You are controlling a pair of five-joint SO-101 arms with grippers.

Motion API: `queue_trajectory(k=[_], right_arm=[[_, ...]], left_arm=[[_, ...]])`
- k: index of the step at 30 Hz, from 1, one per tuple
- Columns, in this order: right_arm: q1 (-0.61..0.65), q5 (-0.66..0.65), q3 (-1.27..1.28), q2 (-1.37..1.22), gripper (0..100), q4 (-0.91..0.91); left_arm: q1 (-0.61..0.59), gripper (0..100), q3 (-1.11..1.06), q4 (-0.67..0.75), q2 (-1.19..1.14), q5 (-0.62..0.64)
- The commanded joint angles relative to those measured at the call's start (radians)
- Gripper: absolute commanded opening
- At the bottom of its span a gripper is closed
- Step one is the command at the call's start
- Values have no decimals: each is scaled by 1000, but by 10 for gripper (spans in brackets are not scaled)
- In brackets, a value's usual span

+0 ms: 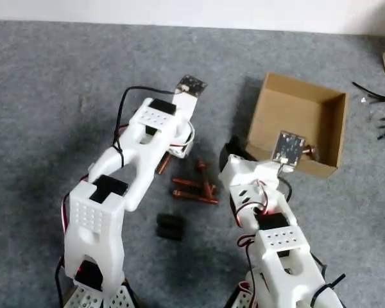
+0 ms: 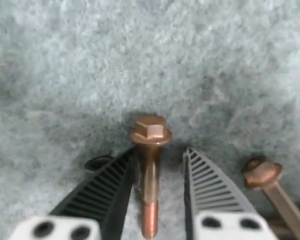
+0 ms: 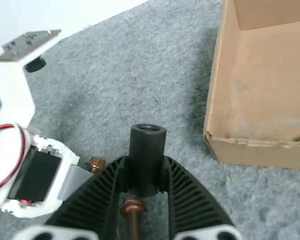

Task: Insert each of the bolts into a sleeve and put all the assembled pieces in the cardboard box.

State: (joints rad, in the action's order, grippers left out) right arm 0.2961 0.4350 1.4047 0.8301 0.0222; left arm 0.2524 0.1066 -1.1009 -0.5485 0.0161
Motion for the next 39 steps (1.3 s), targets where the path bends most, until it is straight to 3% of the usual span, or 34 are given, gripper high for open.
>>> queue_trajectory(k=[1,7,12,17,28,33,39], right_arm=[[-13,-15,-7,27,3,-30],[-15,-18,-7,27,3,-30],[-15,-18,-7,27,3,-30],[-15,-18,-4,31,3,-30],[-15,-18,-7,33,3,-30],[-12,-20,-7,27,3,-31],[-12,-20,-7,30,3,-31]], left_arm=[[-30,144,42,25,-1,25],[-27,143,96,15,-56,21],[-22,142,248,-103,-171,25],[-22,3,387,-247,-249,21],[-21,5,389,-290,-213,17],[-24,5,205,-204,-45,17],[12,5,-283,64,381,-17]])
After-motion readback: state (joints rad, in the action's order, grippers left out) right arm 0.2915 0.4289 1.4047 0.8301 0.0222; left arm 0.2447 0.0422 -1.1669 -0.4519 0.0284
